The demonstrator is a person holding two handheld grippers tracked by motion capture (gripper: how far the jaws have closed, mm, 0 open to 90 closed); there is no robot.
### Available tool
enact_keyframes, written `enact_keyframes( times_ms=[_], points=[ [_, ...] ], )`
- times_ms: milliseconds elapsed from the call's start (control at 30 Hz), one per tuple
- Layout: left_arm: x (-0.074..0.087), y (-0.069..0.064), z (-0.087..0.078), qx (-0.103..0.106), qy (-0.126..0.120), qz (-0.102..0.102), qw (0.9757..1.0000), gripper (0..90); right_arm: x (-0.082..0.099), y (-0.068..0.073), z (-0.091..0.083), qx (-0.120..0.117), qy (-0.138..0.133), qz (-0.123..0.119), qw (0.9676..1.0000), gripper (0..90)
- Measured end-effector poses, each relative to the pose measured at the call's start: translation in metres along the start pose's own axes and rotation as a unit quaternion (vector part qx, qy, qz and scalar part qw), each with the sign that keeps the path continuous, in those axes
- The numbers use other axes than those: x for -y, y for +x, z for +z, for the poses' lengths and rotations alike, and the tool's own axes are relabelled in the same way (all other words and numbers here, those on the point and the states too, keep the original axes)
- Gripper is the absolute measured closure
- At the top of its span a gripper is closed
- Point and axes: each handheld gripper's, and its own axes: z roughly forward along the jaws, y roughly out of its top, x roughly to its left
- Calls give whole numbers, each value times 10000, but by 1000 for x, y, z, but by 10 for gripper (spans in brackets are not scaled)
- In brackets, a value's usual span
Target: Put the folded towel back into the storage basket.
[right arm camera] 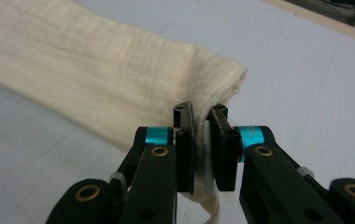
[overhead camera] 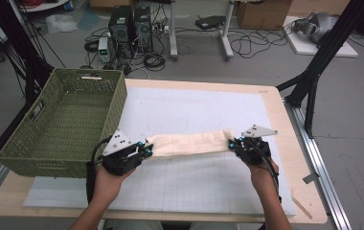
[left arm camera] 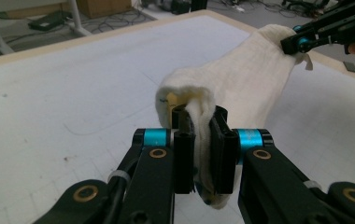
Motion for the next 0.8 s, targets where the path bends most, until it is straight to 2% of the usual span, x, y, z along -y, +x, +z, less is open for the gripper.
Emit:
enact_keyframes(
  times_ms=[300, 733, 800],
  points=[
    [-15, 10, -22, -273, -306, -21, 9992, 817, -40, 4, 13, -47, -185, -283, 9994, 821],
    [-19, 31, -46, -647, -547, -170, 9963, 817, -95, 14, 38, -176, -289, -672, 9972, 821],
    [-18, 34, -50, -719, -574, -192, 9956, 817, -103, 17, 42, -210, -343, -654, 9970, 821]
  ],
)
